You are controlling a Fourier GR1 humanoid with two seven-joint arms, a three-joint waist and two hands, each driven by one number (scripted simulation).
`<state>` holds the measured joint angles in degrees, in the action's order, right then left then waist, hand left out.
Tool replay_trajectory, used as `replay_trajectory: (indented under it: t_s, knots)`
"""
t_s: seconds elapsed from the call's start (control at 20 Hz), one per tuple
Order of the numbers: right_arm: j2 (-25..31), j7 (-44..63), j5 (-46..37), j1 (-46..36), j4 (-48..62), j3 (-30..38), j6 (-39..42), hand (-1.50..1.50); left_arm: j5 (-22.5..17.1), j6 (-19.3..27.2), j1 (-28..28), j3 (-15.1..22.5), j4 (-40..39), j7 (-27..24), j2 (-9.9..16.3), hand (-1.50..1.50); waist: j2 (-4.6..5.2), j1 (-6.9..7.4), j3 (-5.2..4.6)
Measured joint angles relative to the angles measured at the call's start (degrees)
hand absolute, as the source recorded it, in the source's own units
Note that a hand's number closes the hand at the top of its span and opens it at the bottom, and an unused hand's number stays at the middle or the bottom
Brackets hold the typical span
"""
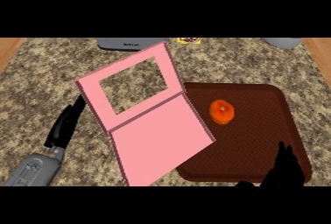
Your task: Pick the squash from the tray and place it in the cardboard box
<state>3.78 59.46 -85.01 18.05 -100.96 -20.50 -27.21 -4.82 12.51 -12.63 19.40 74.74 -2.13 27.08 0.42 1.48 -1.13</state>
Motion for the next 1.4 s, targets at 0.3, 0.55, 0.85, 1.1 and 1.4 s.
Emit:
replay_trajectory:
  t_s: [0.3, 0.55, 0.85, 1.1, 1.4]
  knots:
    - [-1.9, 4.2, -8.2, -13.2, 9.7, 1.1, 1.9, 1.50, 0.5, 0.0, 0.9, -0.4, -0.2, -0.4, -0.4, 0.00, -0.54, -0.29, 0.24]
    - [-2.9, 6.9, -14.5, -20.4, 15.1, 1.7, 2.8, 1.50, 1.3, 0.4, 2.1, -0.9, 0.1, -0.5, -0.8, 0.00, -0.71, -0.62, 0.53]
    - [-3.2, 10.2, -18.3, -28.0, 21.6, -1.0, 4.9, 1.50, 1.2, -1.1, 2.0, -1.8, -0.5, -1.4, -0.7, 0.00, -0.34, 0.09, 0.97]
    - [-3.2, 6.4, -8.4, -35.0, 27.8, -8.6, 9.9, 1.50, 2.3, -2.3, -0.8, 0.5, 0.4, -1.7, -2.3, 0.00, 1.55, 6.12, 1.17]
    - [-3.1, 5.0, 1.9, -44.4, 32.0, -13.2, 17.5, 1.50, 3.0, -4.1, -3.3, 2.2, 0.4, -1.3, -3.0, 0.00, 1.96, 10.09, 1.10]
